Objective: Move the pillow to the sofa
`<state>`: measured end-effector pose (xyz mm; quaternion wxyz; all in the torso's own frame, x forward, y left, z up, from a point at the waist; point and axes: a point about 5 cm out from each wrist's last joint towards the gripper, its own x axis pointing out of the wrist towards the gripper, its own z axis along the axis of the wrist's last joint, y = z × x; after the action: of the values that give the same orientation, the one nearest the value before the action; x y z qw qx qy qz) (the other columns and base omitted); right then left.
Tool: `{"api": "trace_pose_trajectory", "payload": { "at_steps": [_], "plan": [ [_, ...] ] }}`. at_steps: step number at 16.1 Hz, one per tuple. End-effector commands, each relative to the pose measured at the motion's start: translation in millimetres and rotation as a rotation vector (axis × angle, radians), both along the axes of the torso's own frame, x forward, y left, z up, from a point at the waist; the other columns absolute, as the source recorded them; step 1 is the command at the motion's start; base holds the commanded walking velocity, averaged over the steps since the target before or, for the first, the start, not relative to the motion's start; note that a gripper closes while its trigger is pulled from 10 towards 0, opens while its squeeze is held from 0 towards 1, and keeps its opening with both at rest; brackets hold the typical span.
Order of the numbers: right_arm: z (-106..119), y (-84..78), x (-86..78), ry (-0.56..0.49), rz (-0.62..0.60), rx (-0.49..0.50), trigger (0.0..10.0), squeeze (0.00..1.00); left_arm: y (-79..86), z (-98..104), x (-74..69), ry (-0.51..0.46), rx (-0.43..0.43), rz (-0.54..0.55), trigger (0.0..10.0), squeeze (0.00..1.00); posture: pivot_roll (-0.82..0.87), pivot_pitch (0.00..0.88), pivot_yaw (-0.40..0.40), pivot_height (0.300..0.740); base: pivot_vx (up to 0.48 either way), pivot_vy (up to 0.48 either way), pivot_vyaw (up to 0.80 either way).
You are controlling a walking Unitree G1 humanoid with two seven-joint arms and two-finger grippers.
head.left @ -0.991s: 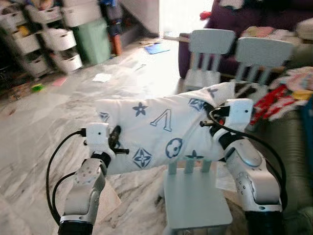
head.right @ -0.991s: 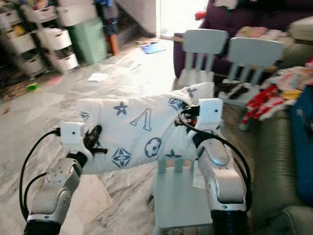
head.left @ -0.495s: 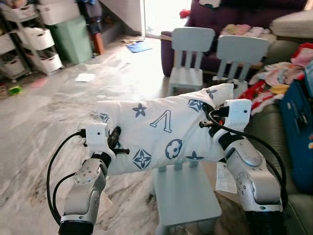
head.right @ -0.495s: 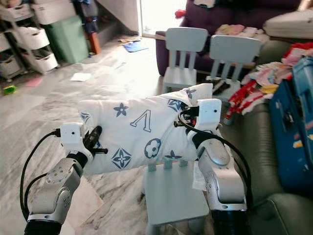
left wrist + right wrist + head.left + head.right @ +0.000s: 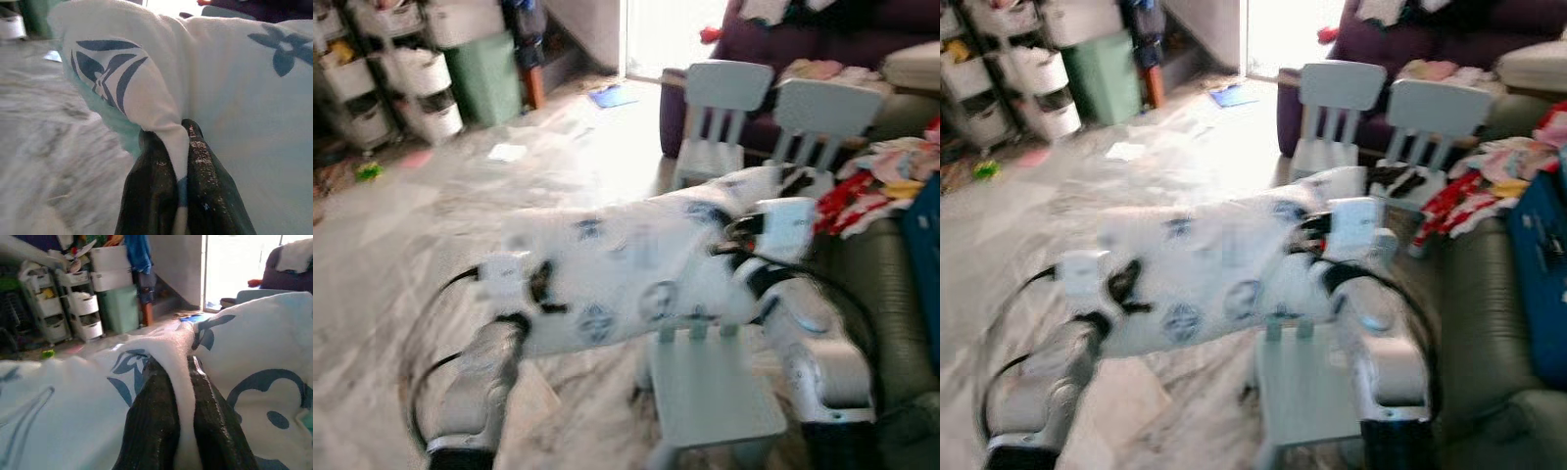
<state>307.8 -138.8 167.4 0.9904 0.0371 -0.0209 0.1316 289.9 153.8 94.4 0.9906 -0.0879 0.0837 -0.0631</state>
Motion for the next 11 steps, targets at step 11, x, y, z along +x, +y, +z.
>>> {"api": "trace_pose_trajectory", "payload": {
  "at_steps": [11],
  "plan": [
    [8.0, -10.6, 4.4, -0.021, -0.041, -0.019, 10.0, 0.00, -11.5, 3.5, -0.1, -0.001, -0.030, -0.055, 10.0, 0.00, -0.22, 0.000, 0.022, 0.740, 0.000, 0.470, 0.00]
  ]
}}
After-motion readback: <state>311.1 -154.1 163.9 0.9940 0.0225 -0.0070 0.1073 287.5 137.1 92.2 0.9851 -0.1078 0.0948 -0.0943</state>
